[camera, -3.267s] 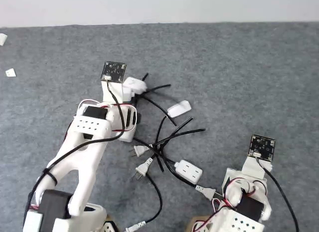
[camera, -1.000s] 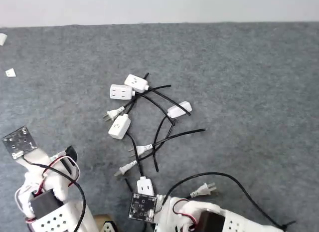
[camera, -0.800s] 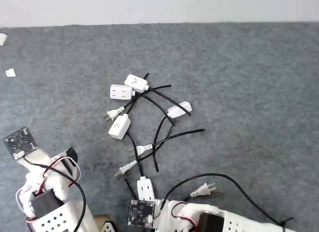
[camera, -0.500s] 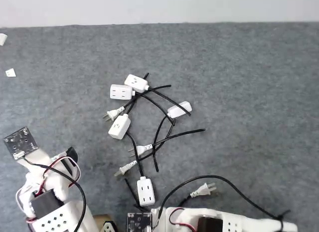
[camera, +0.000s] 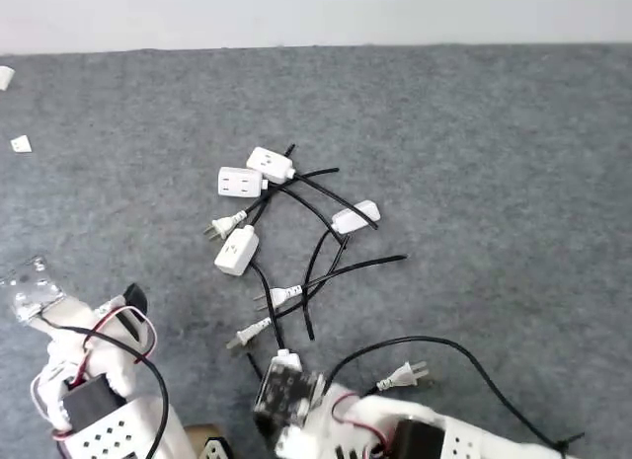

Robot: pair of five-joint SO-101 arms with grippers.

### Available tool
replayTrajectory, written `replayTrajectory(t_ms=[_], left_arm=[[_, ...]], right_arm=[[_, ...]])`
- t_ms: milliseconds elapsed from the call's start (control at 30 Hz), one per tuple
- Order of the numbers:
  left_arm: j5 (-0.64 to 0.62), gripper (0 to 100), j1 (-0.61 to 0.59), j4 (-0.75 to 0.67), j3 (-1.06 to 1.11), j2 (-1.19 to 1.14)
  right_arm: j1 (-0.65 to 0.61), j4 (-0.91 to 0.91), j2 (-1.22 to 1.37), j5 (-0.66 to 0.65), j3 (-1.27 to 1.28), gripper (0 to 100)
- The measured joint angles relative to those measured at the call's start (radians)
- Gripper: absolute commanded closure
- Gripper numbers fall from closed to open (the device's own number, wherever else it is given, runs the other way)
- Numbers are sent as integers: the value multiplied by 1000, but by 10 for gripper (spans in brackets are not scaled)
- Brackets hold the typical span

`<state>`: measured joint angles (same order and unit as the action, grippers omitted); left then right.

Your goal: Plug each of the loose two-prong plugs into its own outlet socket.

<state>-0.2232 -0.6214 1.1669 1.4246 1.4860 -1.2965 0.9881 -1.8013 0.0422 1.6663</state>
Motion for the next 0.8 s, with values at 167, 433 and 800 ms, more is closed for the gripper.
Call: replayTrajectory(t_ms=[167,433,800], left_arm=[[-9,735,-18,-23,3,0],[-9,735,-21,-23,3,0],[-9,735,-21,-72,34,-2]], right_arm=[[49,-29,0,-54,0,883],[-69,-20,0,28,0,840],[-17,-14,2,32,0,745]])
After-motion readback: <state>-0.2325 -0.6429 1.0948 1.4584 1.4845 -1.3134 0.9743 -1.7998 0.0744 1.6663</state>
